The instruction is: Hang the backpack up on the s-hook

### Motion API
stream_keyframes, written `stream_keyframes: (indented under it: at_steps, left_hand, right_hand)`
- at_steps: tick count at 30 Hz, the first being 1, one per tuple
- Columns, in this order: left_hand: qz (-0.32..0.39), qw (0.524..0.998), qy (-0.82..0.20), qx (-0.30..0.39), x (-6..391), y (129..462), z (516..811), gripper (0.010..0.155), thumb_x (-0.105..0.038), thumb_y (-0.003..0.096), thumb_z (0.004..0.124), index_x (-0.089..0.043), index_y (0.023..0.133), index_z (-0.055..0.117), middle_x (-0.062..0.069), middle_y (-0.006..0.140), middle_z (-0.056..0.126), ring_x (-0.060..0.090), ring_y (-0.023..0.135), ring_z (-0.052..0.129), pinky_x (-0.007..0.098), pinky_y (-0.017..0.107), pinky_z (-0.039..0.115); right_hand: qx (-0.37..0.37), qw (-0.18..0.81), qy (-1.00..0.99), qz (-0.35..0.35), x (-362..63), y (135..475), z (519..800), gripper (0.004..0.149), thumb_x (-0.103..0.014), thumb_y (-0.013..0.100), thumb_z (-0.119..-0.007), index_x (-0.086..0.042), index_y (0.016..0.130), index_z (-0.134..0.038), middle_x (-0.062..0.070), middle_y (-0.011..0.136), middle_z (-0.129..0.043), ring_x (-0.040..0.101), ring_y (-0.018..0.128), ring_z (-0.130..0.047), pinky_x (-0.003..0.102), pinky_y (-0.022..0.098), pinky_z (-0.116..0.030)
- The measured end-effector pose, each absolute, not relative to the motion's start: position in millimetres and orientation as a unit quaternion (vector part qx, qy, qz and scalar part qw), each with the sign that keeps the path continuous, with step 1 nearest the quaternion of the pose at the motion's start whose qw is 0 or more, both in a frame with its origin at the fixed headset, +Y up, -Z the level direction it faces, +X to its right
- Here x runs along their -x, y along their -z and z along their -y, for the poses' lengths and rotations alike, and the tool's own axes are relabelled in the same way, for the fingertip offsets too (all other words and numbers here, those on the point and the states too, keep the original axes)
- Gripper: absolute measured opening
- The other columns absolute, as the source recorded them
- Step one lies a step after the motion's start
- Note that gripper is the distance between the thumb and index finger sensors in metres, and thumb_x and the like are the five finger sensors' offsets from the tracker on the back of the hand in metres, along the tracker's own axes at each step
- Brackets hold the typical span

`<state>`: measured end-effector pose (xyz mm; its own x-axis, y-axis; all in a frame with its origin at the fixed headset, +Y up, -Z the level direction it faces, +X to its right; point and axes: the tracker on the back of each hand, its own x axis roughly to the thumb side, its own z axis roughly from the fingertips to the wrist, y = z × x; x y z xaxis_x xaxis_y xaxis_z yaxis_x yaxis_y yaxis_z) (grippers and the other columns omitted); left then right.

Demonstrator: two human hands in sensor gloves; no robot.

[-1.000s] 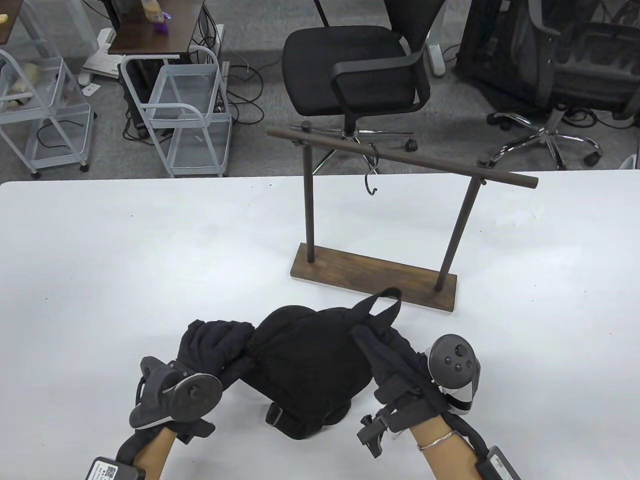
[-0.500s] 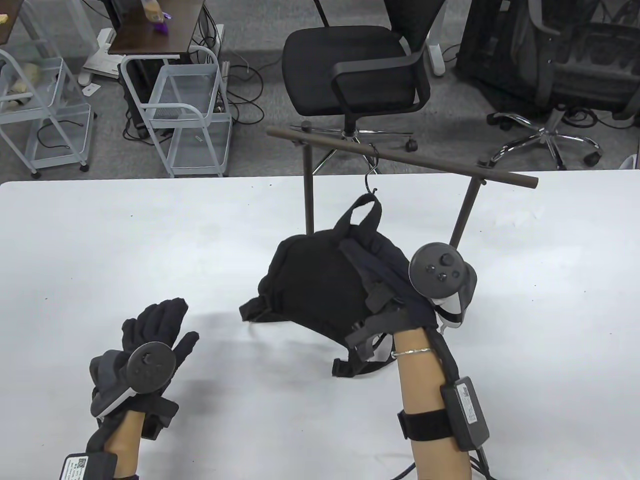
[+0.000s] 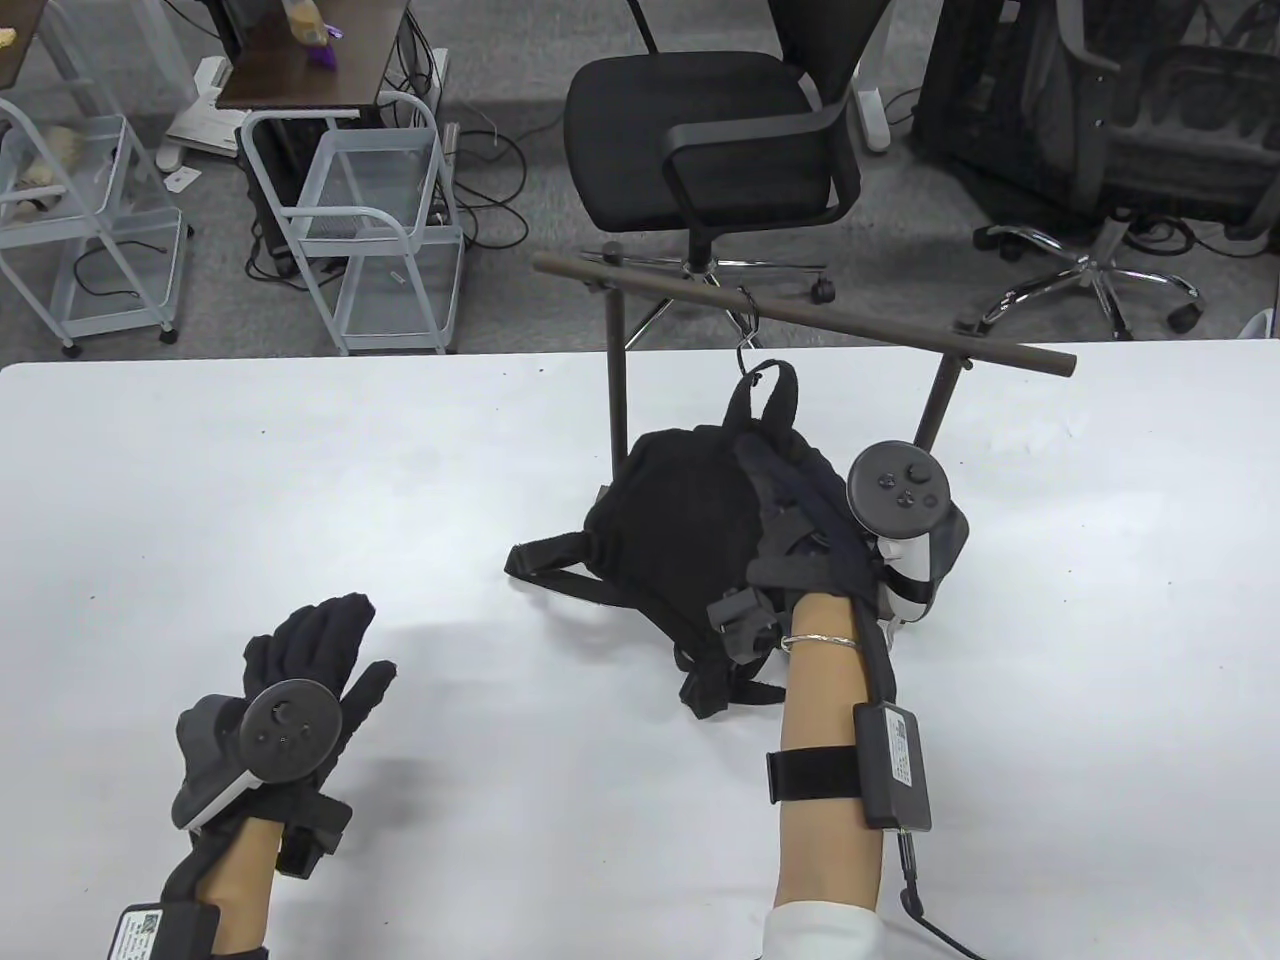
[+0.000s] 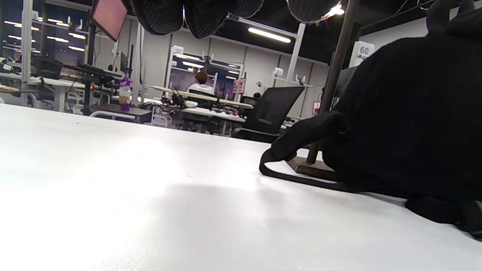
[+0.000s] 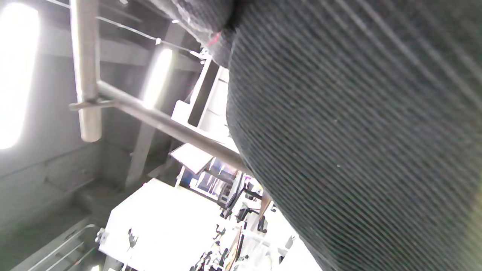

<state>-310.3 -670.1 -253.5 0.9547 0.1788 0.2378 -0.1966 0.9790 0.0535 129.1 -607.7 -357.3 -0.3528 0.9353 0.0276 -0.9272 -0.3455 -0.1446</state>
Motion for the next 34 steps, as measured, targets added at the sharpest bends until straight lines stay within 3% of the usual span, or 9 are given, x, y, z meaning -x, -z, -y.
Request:
stream_keyframes:
  at_steps: [2,4,7,12,19,23,26,34]
  left_hand:
    - [0.117,0.988,-0.095,-0.036,309,253,670,0.066,-0.044,0.0640,0.052,-0.011,0.118,0.034,0.016,0.120,0.050,0.049,0.111,0.053,0.075,0.071,0.044]
    - [0.117,0.987,-0.103,-0.034,307,251,669,0.066,-0.044,0.0641,0.052,-0.011,0.118,0.034,0.017,0.120,0.050,0.049,0.111,0.053,0.075,0.071,0.044]
    - [0.119,0.985,-0.122,-0.025,304,250,668,0.066,-0.045,0.0640,0.052,-0.011,0.118,0.035,0.017,0.120,0.050,0.049,0.111,0.053,0.075,0.070,0.045]
    - [0.140,0.980,-0.144,0.001,298,248,666,0.068,-0.047,0.0638,0.052,-0.010,0.118,0.036,0.019,0.120,0.051,0.051,0.111,0.054,0.075,0.070,0.046]
    - [0.176,0.968,-0.175,0.031,287,243,662,0.070,-0.050,0.0635,0.051,-0.009,0.119,0.036,0.020,0.121,0.051,0.052,0.110,0.055,0.075,0.070,0.048]
    - [0.195,0.963,-0.178,0.045,280,242,663,0.071,-0.051,0.0633,0.050,-0.008,0.119,0.036,0.020,0.121,0.051,0.052,0.110,0.055,0.075,0.070,0.048]
    - [0.205,0.963,-0.167,0.057,276,243,665,0.072,-0.051,0.0632,0.051,-0.008,0.119,0.036,0.021,0.121,0.051,0.052,0.110,0.055,0.075,0.070,0.048]
    - [0.206,0.964,-0.151,0.072,274,243,669,0.071,-0.051,0.0633,0.051,-0.009,0.119,0.036,0.021,0.120,0.052,0.052,0.110,0.056,0.074,0.069,0.049]
  right_hand:
    - [0.042,0.567,-0.820,0.064,-134,353,614,0.046,-0.031,0.070,-0.062,-0.001,0.104,-0.070,0.027,0.101,-0.078,0.055,0.088,-0.076,0.070,0.062,-0.061]
    - [0.047,0.528,-0.846,0.054,-137,346,618,0.068,-0.039,0.070,-0.059,0.012,0.114,-0.047,0.040,0.109,-0.062,0.064,0.092,-0.065,0.074,0.062,-0.057]
    - [0.029,0.426,-0.902,0.066,-142,329,619,0.078,-0.043,0.070,-0.057,0.015,0.116,-0.032,0.046,0.114,-0.046,0.069,0.096,-0.053,0.077,0.063,-0.051]
    - [-0.030,0.309,-0.949,0.051,-147,291,617,0.079,-0.044,0.070,-0.056,0.016,0.115,-0.032,0.048,0.115,-0.041,0.071,0.096,-0.048,0.078,0.062,-0.049]
    - [-0.133,0.239,-0.961,0.031,-145,237,634,0.078,-0.047,0.069,-0.057,0.011,0.117,-0.035,0.044,0.117,-0.042,0.070,0.098,-0.046,0.079,0.063,-0.046]
    - [-0.166,0.192,-0.967,0.018,-138,233,658,0.078,-0.048,0.067,-0.058,0.008,0.117,-0.038,0.041,0.118,-0.043,0.067,0.100,-0.047,0.078,0.064,-0.046]
    - [-0.182,0.172,-0.967,-0.044,-130,237,670,0.078,-0.047,0.067,-0.058,0.010,0.116,-0.036,0.043,0.117,-0.040,0.068,0.100,-0.045,0.079,0.064,-0.045]
    - [-0.181,0.156,-0.971,-0.020,-128,231,668,0.078,-0.047,0.067,-0.059,0.010,0.115,-0.038,0.043,0.116,-0.043,0.067,0.099,-0.049,0.078,0.063,-0.048]
